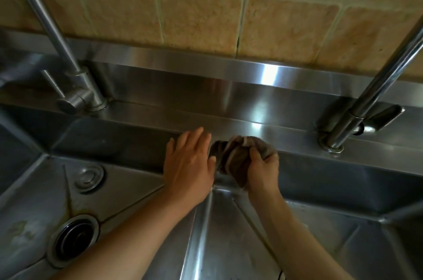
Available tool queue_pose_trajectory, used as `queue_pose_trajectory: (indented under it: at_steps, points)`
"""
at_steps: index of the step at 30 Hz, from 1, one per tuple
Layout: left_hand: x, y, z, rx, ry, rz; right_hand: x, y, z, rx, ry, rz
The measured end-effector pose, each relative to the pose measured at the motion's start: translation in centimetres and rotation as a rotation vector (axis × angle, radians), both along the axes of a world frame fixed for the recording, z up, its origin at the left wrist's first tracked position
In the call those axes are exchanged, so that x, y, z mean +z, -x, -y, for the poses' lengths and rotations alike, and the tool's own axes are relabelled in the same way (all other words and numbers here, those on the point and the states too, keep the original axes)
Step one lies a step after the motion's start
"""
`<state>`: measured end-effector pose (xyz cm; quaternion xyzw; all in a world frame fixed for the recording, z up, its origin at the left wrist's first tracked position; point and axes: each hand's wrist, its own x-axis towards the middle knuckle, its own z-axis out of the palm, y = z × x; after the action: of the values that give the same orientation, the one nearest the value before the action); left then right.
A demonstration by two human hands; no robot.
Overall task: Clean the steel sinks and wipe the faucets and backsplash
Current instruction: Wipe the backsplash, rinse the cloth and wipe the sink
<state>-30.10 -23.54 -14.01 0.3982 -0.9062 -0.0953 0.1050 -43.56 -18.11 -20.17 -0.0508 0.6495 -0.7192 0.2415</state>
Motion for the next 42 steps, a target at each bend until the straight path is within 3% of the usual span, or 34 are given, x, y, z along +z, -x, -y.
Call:
queue_pose_trajectory:
  at_steps: [4,8,14,16,20,24,32,37,42]
  points:
    - [-0.8,-0.9,0.4,-0.018,-0.009,0.033,-0.5,-1.7,0.9,-0.065,-0.106,-0.093]
    - [-1.1,-0.7,0.4,0.016,0.06,-0.026,-4.9,-3.5,2.0,-0.078,-0.267,-0.12]
    - [-2.1,-0.8,0.7,0.01,0.109,-0.069,-10.0,-3.4,2.1,-0.016,-0.592,0.118]
    - [-2.2,-0.8,0.8,0.01,0.1,-0.066,-9.4,-3.3,2.5,0.054,-0.491,0.209]
    - [-2.3,-0.9,1.0,0.009,0.083,-0.058,-4.5,-4.2,3.0,0.153,-0.146,0.165]
    - [-2.2,-0.8,0.7,-0.006,0.071,-0.07,0.6,-4.2,3.0,0.146,0.034,0.089]
    - [-1.8,-0.6,0.6,0.015,0.09,-0.076,-4.3,-5.0,4.9,0.009,-0.081,0.08]
    - [-2.0,-0.8,0.5,-0.012,0.068,-0.075,-12.5,-4.5,4.1,0.152,-0.358,0.175]
    - [-2.3,-0.9,0.8,-0.015,0.065,-0.079,-13.6,-4.2,3.7,0.208,-0.341,0.213]
